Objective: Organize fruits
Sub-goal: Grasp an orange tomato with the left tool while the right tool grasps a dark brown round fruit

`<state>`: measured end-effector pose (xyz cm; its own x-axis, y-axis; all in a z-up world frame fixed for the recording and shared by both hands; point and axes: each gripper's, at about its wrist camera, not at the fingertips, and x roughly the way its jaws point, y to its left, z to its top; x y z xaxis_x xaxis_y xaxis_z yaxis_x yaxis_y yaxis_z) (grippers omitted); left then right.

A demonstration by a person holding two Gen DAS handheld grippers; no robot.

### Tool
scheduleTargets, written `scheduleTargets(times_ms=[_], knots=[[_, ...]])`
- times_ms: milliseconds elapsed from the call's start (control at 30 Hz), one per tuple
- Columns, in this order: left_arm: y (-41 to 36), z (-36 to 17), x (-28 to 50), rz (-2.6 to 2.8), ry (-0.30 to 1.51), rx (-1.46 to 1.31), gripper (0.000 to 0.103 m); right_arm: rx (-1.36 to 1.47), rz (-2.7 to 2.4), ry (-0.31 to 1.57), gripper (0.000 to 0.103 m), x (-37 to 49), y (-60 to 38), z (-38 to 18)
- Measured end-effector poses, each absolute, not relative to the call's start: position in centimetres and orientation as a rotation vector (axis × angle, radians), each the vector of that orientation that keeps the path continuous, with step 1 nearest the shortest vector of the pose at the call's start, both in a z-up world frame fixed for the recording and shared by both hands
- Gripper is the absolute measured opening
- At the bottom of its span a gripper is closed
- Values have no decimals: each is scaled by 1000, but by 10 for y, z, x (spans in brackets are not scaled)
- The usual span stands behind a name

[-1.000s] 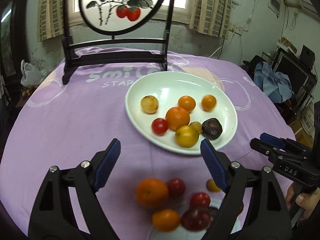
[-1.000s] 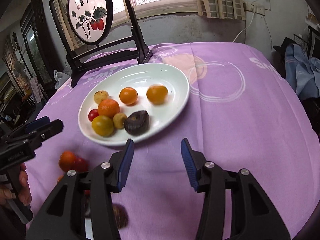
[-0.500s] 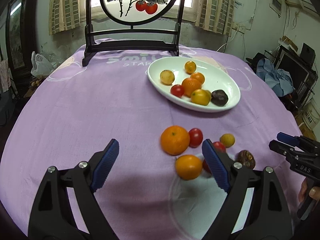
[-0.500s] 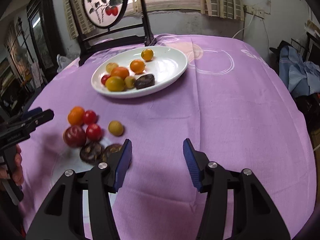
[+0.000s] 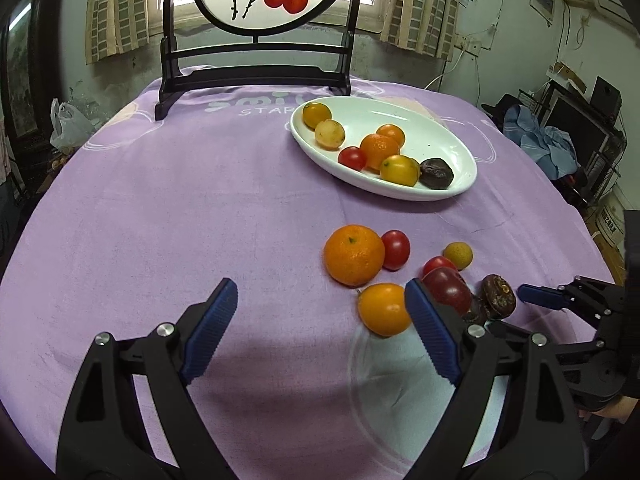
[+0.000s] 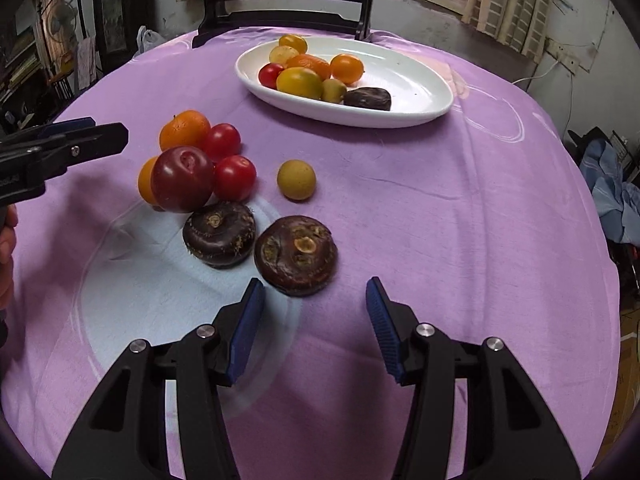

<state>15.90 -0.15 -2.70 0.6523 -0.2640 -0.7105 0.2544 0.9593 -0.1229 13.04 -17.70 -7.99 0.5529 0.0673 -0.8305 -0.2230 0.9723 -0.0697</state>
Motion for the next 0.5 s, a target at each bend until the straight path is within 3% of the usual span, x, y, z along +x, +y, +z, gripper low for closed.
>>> scheduleTargets(times_ms=[167, 200, 233, 500], knots=[[-5, -28, 158, -297, 808, 7, 87, -183, 174, 956, 53, 144, -170, -81], [-6, -29, 157, -302, 811, 9, 87, -173, 181, 951, 51, 145, -170, -81], [-7, -29, 157, -305, 814, 12, 87, -147, 205, 952, 43, 145, -172, -82], [-25, -40, 151, -360, 845, 83, 87, -40, 216, 899, 42, 136, -194, -65]])
